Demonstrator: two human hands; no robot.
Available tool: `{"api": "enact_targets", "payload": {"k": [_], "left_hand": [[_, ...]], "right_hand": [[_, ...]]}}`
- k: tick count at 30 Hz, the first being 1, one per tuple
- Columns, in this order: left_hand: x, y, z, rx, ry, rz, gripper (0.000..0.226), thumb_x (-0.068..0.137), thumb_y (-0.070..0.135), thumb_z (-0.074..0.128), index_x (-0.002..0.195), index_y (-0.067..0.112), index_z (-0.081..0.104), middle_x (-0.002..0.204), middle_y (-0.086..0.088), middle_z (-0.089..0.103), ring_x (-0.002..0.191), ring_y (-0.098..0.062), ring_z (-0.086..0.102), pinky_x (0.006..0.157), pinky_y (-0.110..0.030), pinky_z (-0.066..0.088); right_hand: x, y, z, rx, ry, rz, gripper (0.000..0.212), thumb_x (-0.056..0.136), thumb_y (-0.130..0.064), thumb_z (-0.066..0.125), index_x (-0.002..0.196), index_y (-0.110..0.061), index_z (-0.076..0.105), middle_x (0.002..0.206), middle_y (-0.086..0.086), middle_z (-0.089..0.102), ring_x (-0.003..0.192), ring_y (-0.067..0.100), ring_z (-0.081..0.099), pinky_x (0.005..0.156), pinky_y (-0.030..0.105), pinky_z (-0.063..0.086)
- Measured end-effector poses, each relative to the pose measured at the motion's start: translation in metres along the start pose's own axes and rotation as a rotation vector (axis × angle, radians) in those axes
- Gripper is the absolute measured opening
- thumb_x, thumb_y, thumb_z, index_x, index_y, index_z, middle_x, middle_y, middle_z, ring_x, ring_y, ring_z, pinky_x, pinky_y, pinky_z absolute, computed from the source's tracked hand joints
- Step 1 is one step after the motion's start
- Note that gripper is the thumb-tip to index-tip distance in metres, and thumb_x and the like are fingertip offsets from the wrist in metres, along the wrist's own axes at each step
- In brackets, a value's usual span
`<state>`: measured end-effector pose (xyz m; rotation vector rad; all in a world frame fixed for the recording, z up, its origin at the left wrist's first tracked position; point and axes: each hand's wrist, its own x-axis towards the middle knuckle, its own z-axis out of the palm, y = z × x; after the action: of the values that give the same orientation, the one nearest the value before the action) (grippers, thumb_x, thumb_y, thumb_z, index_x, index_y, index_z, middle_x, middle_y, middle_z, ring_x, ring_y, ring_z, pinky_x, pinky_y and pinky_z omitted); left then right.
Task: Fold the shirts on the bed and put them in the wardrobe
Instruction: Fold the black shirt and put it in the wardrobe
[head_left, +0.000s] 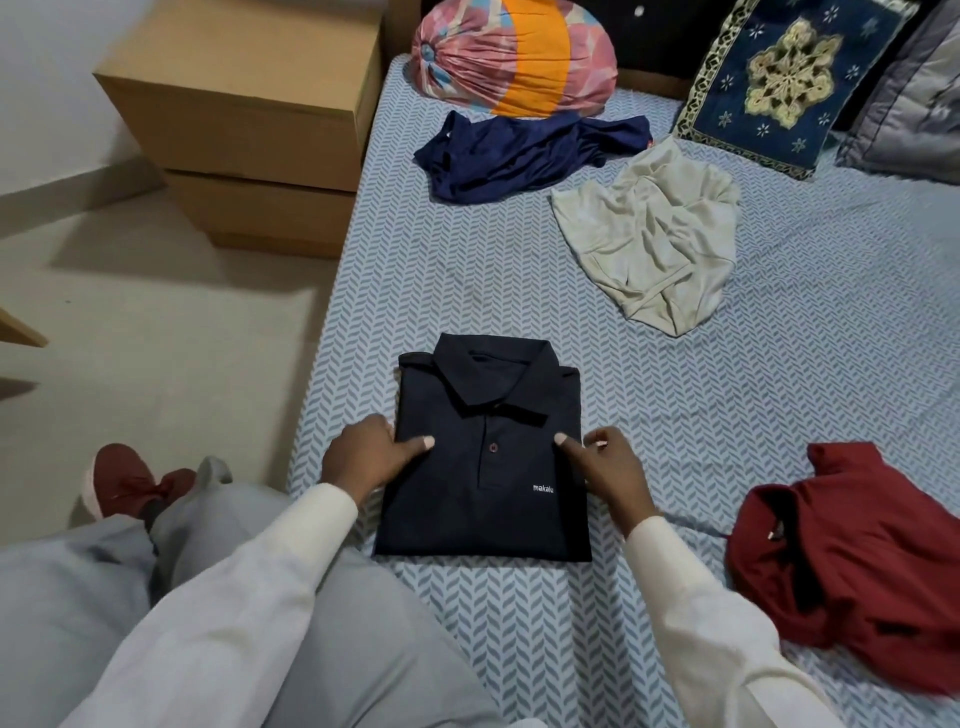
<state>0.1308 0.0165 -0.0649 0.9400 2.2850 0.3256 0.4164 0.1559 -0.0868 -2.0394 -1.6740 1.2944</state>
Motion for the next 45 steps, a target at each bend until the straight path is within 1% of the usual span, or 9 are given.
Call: {"api": "enact_targets", "payload": {"k": [2,5,9,16,22,28,32,37,45], "left_hand": [[-0.025,-0.006,0.010,0.095,0.063,0.051,0.067,0.075,0.067,0.069,0.110,0.013,0.049,0.110,-0.006,0.057,0.099,-0.032,0.061,0.076,-0.037,0.049],[-0.055,0.003,0.023,-0.014,0.096,0.349,0.038,0.083,0.048,0.068,0.103,0.024,0.046,0.097,0.002,0.055,0.085,-0.023,0.060,0.073,-0.038,0.051],[-0.075,0.014,0.040,0.233,-0.303,0.594,0.024,0.081,0.043,0.064,0.087,0.029,0.047,0.090,0.009,0.055,0.082,-0.016,0.056,0.072,-0.035,0.046],[-0.047,-0.013,0.012,0.487,-0.371,0.219,0.050,0.079,0.066,0.065,0.101,0.021,0.061,0.104,-0.004,0.065,0.101,-0.024,0.063,0.078,-0.031,0.046],[-0.010,-0.012,0.002,0.020,0.072,0.030,0.063,0.082,0.050,0.072,0.121,0.007,0.049,0.122,-0.019,0.058,0.110,-0.038,0.058,0.090,-0.042,0.049],[0.004,0.020,0.012,-0.141,-0.030,-0.039,0.044,0.084,0.036,0.069,0.117,0.009,0.060,0.120,-0.016,0.064,0.110,-0.035,0.061,0.085,-0.034,0.048],[0.002,0.018,0.011,-0.297,0.062,0.047,0.018,0.087,0.025,0.065,0.084,0.015,0.051,0.091,-0.006,0.061,0.095,-0.030,0.061,0.069,-0.030,0.037],[-0.002,0.009,0.014,-0.551,0.029,0.266,0.066,0.088,0.006,0.063,0.143,0.031,0.039,0.127,0.001,0.059,0.113,-0.017,0.059,0.095,-0.029,0.046],[-0.003,0.013,0.019,-0.274,-0.133,0.350,0.090,0.083,0.010,0.072,0.157,0.025,0.023,0.153,-0.008,0.031,0.141,-0.023,0.036,0.111,-0.022,0.030]], "right_hand": [[-0.036,0.014,0.002,-0.171,0.033,-0.118,0.074,0.067,-0.066,0.078,0.121,-0.023,0.052,0.111,0.000,0.060,0.103,0.019,0.060,0.091,0.040,0.053],[-0.078,0.024,0.021,-0.341,0.220,-0.577,0.055,0.080,-0.050,0.074,0.124,-0.024,0.053,0.105,0.000,0.055,0.096,0.021,0.053,0.083,0.039,0.048],[-0.103,0.031,0.058,-0.537,-0.005,-0.892,0.028,0.091,-0.045,0.058,0.113,-0.028,0.057,0.097,-0.003,0.052,0.090,0.023,0.053,0.074,0.040,0.044],[-0.071,0.071,0.011,-0.428,0.043,-0.723,0.036,0.080,-0.055,0.068,0.104,-0.029,0.060,0.092,-0.006,0.050,0.086,0.016,0.050,0.076,0.033,0.044],[-0.035,0.036,-0.003,-0.142,0.118,-0.394,0.044,0.085,-0.037,0.076,0.115,-0.009,0.059,0.102,0.005,0.061,0.096,0.020,0.057,0.086,0.035,0.047],[-0.001,-0.019,0.020,0.070,-0.052,-0.019,0.042,0.063,-0.032,0.074,0.098,-0.010,0.064,0.091,0.004,0.071,0.089,0.024,0.069,0.082,0.041,0.057],[0.008,-0.024,0.020,0.148,-0.152,-0.090,0.034,0.060,-0.022,0.065,0.094,-0.018,0.064,0.091,0.006,0.073,0.090,0.027,0.071,0.086,0.051,0.058],[-0.013,-0.026,0.006,0.176,-0.233,-0.292,0.085,0.073,-0.032,0.081,0.140,-0.042,0.030,0.122,-0.010,0.064,0.108,0.011,0.066,0.094,0.036,0.054],[-0.017,-0.033,0.000,-0.176,-0.401,-0.445,0.102,0.078,-0.022,0.082,0.159,-0.033,0.021,0.160,-0.003,0.029,0.144,0.011,0.032,0.117,0.028,0.030]]}}
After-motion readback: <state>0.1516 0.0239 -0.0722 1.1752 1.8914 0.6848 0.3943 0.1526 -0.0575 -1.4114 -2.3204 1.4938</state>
